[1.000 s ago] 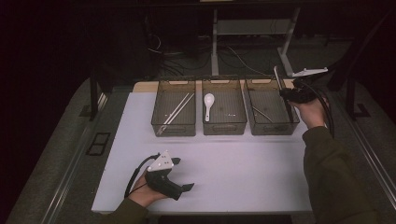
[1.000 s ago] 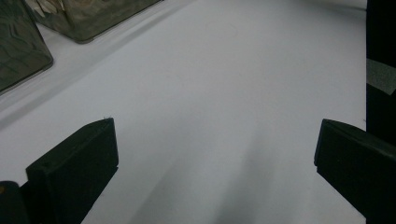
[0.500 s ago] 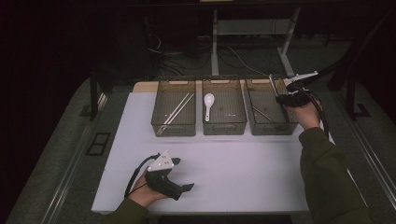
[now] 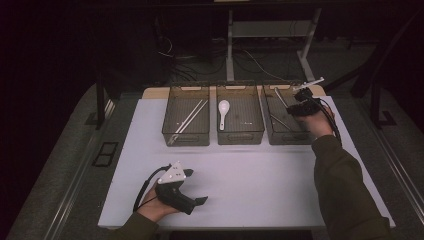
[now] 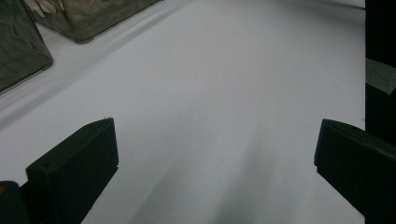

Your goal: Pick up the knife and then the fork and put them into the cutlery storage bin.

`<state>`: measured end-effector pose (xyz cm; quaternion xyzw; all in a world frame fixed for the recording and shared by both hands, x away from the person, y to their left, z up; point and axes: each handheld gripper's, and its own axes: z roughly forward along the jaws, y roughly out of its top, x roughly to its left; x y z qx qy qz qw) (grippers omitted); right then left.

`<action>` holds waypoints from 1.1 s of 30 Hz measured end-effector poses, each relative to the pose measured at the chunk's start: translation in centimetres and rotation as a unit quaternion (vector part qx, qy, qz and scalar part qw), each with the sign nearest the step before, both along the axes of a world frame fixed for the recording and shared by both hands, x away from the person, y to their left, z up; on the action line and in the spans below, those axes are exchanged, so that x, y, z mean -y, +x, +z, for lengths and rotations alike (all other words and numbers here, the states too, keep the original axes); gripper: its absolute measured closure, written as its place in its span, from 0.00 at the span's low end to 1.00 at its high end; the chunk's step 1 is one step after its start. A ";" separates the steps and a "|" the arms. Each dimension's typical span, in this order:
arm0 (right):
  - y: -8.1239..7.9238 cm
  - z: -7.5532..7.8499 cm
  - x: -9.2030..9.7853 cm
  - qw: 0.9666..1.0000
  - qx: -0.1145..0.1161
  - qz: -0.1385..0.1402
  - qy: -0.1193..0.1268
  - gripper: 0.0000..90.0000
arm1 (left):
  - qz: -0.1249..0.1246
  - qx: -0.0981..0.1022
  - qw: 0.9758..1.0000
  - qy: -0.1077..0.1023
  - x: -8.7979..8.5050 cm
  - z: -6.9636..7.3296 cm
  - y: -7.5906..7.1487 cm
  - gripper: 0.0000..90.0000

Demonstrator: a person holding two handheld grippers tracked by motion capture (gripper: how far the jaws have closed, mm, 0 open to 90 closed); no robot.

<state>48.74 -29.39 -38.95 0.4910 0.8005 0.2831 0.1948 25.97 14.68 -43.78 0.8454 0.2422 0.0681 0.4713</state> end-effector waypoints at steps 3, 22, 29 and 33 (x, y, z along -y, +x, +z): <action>0.0 0.2 0.4 1.000 -0.003 -0.003 0.021 0.84 | 0.000 0.000 1.000 0.000 0.0 0.0 0.0 0.00; -2.0 2.2 0.5 0.994 0.017 0.030 0.099 0.49 | 0.000 0.000 1.000 0.003 0.0 -0.1 0.1 0.00; -3.4 2.6 0.6 0.991 0.026 0.051 0.122 0.40 | 0.001 0.000 1.000 0.004 0.0 -0.1 0.1 0.00; -4.5 2.8 0.8 0.990 0.036 0.051 0.126 0.37 | 0.001 0.001 1.000 0.005 0.1 -0.1 0.1 0.00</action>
